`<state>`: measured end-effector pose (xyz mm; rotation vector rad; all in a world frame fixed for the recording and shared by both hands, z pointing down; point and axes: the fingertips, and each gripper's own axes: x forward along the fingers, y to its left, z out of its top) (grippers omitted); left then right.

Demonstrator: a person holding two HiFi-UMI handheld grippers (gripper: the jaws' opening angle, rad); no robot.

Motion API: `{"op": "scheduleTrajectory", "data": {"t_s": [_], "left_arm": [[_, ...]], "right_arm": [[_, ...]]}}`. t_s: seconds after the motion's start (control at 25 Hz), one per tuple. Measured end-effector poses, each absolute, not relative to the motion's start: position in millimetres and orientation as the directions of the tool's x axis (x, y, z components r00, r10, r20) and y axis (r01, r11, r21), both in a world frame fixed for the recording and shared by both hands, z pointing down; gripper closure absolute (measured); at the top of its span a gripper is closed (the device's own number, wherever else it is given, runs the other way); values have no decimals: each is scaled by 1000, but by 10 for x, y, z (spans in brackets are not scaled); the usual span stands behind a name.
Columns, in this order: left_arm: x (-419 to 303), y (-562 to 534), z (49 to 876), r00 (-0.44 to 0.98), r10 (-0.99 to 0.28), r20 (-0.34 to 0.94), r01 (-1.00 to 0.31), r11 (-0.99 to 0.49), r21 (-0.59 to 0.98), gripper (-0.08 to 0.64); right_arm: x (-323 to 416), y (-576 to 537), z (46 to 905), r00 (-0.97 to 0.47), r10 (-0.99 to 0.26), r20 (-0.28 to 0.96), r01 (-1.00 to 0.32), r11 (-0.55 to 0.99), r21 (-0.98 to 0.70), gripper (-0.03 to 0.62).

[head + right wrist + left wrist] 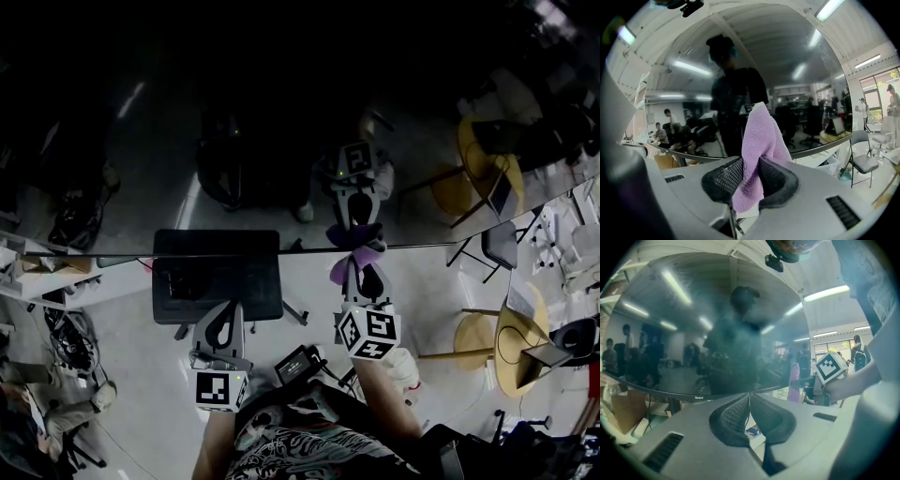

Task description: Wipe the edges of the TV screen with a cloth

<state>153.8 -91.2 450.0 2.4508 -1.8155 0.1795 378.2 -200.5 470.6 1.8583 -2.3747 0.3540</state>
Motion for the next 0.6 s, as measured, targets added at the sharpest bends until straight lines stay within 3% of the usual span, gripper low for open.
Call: {"op": "scheduleTrajectory", "data": {"t_s": [0.6], "left_arm": [[1216, -805, 4486, 277, -951, 141, -960, -279, 1, 541]], "right_arm": [[3367, -1921, 4692, -278, -934, 226, -959, 258, -114, 483]]}}
